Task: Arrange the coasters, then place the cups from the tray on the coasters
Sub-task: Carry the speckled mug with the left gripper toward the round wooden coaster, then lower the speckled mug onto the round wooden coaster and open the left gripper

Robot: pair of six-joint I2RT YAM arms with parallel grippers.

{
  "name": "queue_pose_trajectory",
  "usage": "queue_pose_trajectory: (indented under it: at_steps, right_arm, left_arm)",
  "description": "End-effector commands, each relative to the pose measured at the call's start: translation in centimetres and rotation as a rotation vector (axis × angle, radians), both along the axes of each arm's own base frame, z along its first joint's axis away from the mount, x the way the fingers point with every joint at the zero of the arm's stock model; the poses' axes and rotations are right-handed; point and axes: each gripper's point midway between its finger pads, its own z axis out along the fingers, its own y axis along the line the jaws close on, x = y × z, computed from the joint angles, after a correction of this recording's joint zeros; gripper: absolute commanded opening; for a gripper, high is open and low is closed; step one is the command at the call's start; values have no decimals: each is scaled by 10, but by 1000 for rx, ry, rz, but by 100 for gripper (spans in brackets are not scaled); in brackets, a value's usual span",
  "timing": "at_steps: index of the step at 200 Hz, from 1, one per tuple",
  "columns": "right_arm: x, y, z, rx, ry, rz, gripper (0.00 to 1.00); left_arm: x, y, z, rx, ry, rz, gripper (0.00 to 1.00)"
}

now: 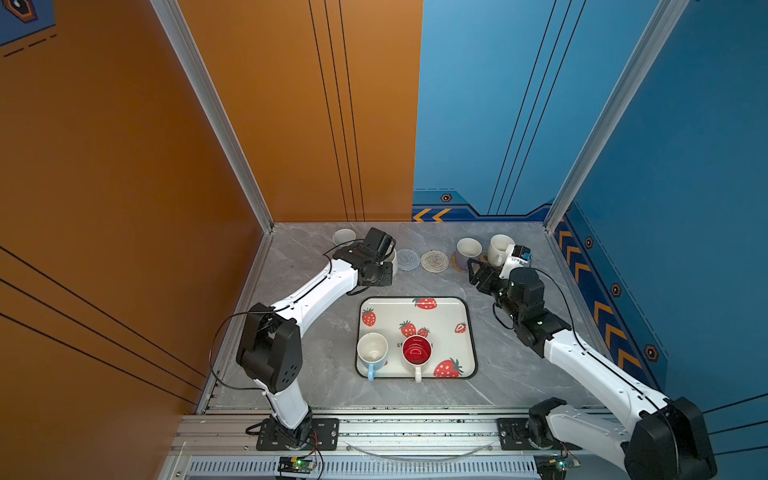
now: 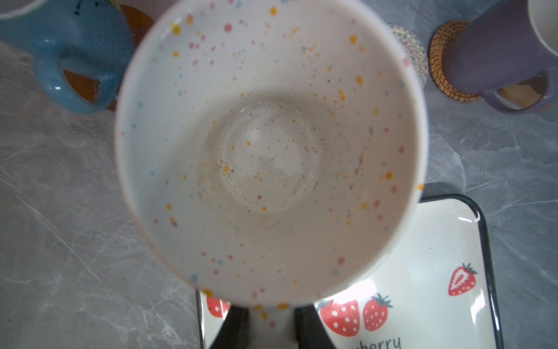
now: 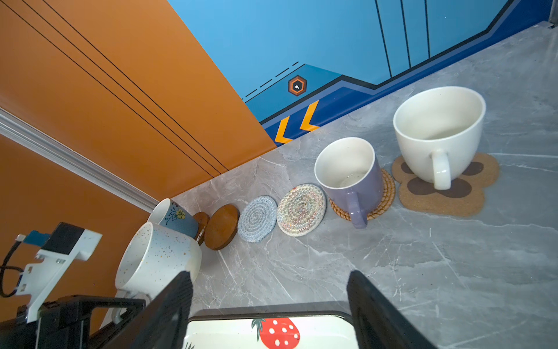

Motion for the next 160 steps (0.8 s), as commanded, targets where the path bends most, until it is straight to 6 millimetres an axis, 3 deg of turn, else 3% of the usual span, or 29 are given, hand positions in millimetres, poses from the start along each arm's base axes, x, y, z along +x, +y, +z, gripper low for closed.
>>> queue_pose_trajectory:
  at_steps: [1, 160]
  right_arm:
    - [0, 0, -4, 14, 21, 12, 79]
    - [2, -10, -11, 5, 47, -6, 79]
  left_arm:
    - [32, -8, 32, -48, -115, -11, 0]
    - [103, 3, 9, 2, -68, 18, 0]
